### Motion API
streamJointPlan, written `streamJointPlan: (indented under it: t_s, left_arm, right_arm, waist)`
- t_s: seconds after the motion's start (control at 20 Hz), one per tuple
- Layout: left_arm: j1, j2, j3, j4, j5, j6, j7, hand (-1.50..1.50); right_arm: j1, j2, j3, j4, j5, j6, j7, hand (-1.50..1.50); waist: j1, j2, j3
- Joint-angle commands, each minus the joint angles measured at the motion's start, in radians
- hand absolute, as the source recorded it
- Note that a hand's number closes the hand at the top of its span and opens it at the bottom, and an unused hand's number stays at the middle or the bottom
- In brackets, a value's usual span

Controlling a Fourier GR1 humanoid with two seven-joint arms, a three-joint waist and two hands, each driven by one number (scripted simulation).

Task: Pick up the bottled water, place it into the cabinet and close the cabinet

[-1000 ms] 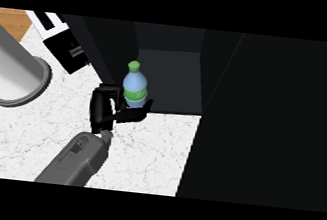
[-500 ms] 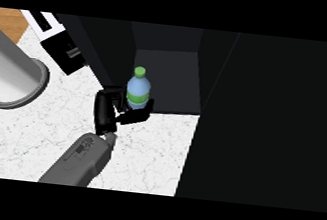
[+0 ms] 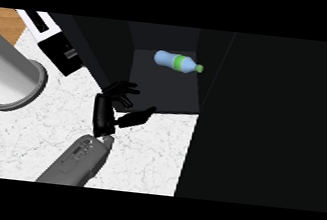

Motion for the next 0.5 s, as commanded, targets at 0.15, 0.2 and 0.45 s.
streamJointPlan:
  t_s: [0.15,0.2,0.45]
  left_arm:
    - [-0.268,-0.036,0.067,0.1,0.065,-0.102,0.101,-1.5]
    - [-0.274,-0.03,0.068,0.094,0.065,-0.1,0.095,-1.5]
    - [-0.296,0.005,0.032,0.09,0.05,-0.117,0.113,-1.5]
  right_arm:
    - [0.015,0.002,0.011,-0.021,-0.018,0.006,0.006,-1.5]
    - [0.012,-0.005,0.015,-0.027,-0.012,0.014,0.004,-1.5]
    - [0.024,-0.004,0.001,-0.027,-0.024,0.02,-0.017,-1.5]
  waist:
    - [-0.038,0.029,-0.016]
    - [-0.041,0.028,-0.016]
    - [-0.039,0.026,-0.015]
